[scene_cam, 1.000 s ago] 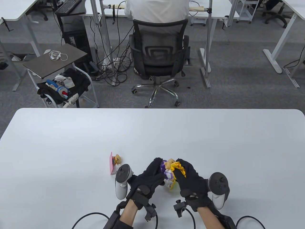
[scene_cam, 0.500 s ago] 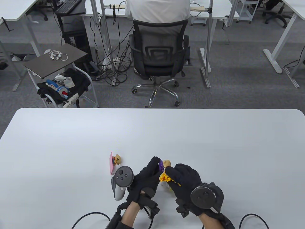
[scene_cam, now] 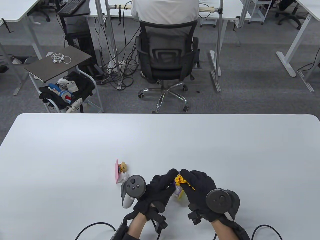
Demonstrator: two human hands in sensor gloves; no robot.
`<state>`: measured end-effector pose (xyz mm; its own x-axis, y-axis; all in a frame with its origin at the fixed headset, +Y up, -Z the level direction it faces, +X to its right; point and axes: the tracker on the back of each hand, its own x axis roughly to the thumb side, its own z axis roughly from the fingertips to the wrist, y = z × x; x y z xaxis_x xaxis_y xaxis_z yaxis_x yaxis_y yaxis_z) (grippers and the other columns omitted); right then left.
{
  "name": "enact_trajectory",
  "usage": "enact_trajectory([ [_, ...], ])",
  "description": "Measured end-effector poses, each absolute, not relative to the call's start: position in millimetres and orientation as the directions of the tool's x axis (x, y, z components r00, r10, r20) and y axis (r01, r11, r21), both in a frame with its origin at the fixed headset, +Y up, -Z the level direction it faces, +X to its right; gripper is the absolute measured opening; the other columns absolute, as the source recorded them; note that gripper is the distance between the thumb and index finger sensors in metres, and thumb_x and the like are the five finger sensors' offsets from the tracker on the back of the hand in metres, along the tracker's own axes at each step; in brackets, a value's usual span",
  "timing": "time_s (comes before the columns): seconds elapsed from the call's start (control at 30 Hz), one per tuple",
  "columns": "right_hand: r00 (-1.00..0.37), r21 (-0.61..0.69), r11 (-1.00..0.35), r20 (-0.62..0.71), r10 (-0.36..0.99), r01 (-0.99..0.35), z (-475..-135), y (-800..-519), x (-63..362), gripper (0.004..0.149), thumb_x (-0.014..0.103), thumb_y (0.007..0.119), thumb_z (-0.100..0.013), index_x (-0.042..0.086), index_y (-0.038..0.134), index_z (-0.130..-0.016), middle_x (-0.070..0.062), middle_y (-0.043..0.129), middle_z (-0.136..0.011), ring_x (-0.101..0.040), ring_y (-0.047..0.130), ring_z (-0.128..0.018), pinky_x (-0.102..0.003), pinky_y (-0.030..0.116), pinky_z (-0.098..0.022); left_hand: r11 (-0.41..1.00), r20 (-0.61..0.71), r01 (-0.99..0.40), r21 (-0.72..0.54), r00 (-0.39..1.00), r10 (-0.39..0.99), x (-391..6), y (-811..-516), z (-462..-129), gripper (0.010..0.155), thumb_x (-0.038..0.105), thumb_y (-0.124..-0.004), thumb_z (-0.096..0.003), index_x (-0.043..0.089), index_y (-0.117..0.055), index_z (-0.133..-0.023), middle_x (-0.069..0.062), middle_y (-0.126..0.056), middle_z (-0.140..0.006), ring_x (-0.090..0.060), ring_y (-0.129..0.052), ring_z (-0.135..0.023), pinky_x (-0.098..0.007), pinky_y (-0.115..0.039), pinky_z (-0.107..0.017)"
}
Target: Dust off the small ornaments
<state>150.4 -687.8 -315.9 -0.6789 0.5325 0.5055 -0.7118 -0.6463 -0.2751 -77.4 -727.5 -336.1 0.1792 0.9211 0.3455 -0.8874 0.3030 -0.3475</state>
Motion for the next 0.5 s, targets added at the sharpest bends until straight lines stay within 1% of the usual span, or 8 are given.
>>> enact_trajectory([
  [0.07,-0.636,-0.226,-0.614,0.472,0.610,-0.756,-321.7,-687.9,157.8,0.048,0.036,0.087,-0.047,0.023,0.084,-0.092,-0.012,0.092,-0.074,-0.038,0.090,-0.077,-0.060,0.072,-0.060,0.268,0.346,-0.891,-0.368,0.136,0.928,-80.4,-728.8,-337.4,0.061,0.027,-0.076,-0.0523,0.030,-0.052,-0.108,-0.013,-0.070,-0.102,-0.029,-0.057,-0.086,-0.055,-0.048,-0.071],
  [0.1,-0.653,-0.236,-0.621,0.433,0.622,-0.748,-325.9,-690.0,163.4,0.048,0.035,0.087,-0.047,0.022,0.084,-0.092,-0.013,0.092,-0.075,-0.038,0.090,-0.077,-0.060,0.072,-0.060,0.237,0.341,-0.890,-0.389,0.100,0.935,-81.6,-729.0,-337.8,0.060,0.027,-0.076,-0.0525,0.031,-0.053,-0.108,-0.012,-0.070,-0.103,-0.029,-0.056,-0.087,-0.056,-0.046,-0.072],
  [0.17,-0.663,-0.237,-0.629,0.409,0.627,-0.741,-331.3,-695.0,171.4,0.048,0.036,0.087,-0.047,0.021,0.084,-0.093,-0.012,0.091,-0.075,-0.038,0.090,-0.077,-0.060,0.071,-0.060,0.206,0.334,-0.889,-0.409,0.064,0.940,-83.3,-728.4,-338.9,0.060,0.027,-0.076,-0.0525,0.033,-0.054,-0.108,-0.010,-0.070,-0.104,-0.029,-0.055,-0.088,-0.056,-0.044,-0.073],
  [0.23,-0.611,-0.245,-0.564,0.426,0.668,-0.788,-333.0,-696.5,176.6,0.049,0.036,0.087,-0.047,0.020,0.084,-0.092,-0.013,0.092,-0.074,-0.038,0.090,-0.076,-0.060,0.072,-0.059,0.174,0.315,-0.888,-0.425,0.036,0.949,-84.7,-728.5,-341.0,0.060,0.027,-0.075,-0.0527,0.034,-0.054,-0.108,-0.008,-0.069,-0.106,-0.030,-0.053,-0.089,-0.057,-0.041,-0.074],
  [0.3,-0.528,-0.194,-0.503,0.482,0.699,-0.842,-329.9,-692.8,175.2,0.049,0.037,0.087,-0.047,0.021,0.084,-0.092,-0.011,0.093,-0.073,-0.037,0.092,-0.075,-0.060,0.073,-0.059,0.166,0.306,-0.893,-0.418,0.033,0.952,-87.0,-728.9,-342.1,0.059,0.027,-0.076,-0.0524,0.036,-0.056,-0.107,-0.006,-0.070,-0.105,-0.030,-0.053,-0.089,-0.057,-0.041,-0.074],
  [0.37,-0.516,-0.167,-0.501,0.468,0.718,-0.849,-329.7,-693.4,171.8,0.048,0.038,0.087,-0.047,0.022,0.084,-0.092,-0.011,0.093,-0.073,-0.037,0.092,-0.075,-0.060,0.073,-0.059,0.142,0.306,-0.887,-0.439,0.001,0.952,-87.6,-728.7,-341.9,0.059,0.028,-0.077,-0.0521,0.036,-0.057,-0.107,-0.005,-0.073,-0.105,-0.030,-0.057,-0.088,-0.056,-0.047,-0.073],
  [0.43,-0.523,-0.157,-0.513,0.451,0.723,-0.844,-331.4,-696.4,172.3,0.048,0.038,0.086,-0.047,0.022,0.084,-0.093,-0.011,0.093,-0.074,-0.037,0.091,-0.076,-0.060,0.073,-0.058,0.087,0.262,-0.894,-0.439,-0.035,0.964,-87.9,-729.5,-341.3,0.059,0.027,-0.077,-0.0524,0.033,-0.056,-0.108,-0.009,-0.072,-0.104,-0.032,-0.057,-0.087,-0.057,-0.050,-0.072],
  [0.5,-0.569,-0.174,-0.553,0.420,0.707,-0.815,-332.5,-698.5,174.0,0.048,0.037,0.087,-0.047,0.021,0.084,-0.093,-0.012,0.092,-0.074,-0.037,0.091,-0.076,-0.060,0.072,-0.059,0.065,0.240,-0.902,-0.427,-0.044,0.970,-90.8,-733.6,-343.2,0.060,0.030,-0.075,-0.0540,0.032,-0.050,-0.109,-0.009,-0.071,-0.104,-0.032,-0.061,-0.085,-0.056,-0.056,-0.069],
])
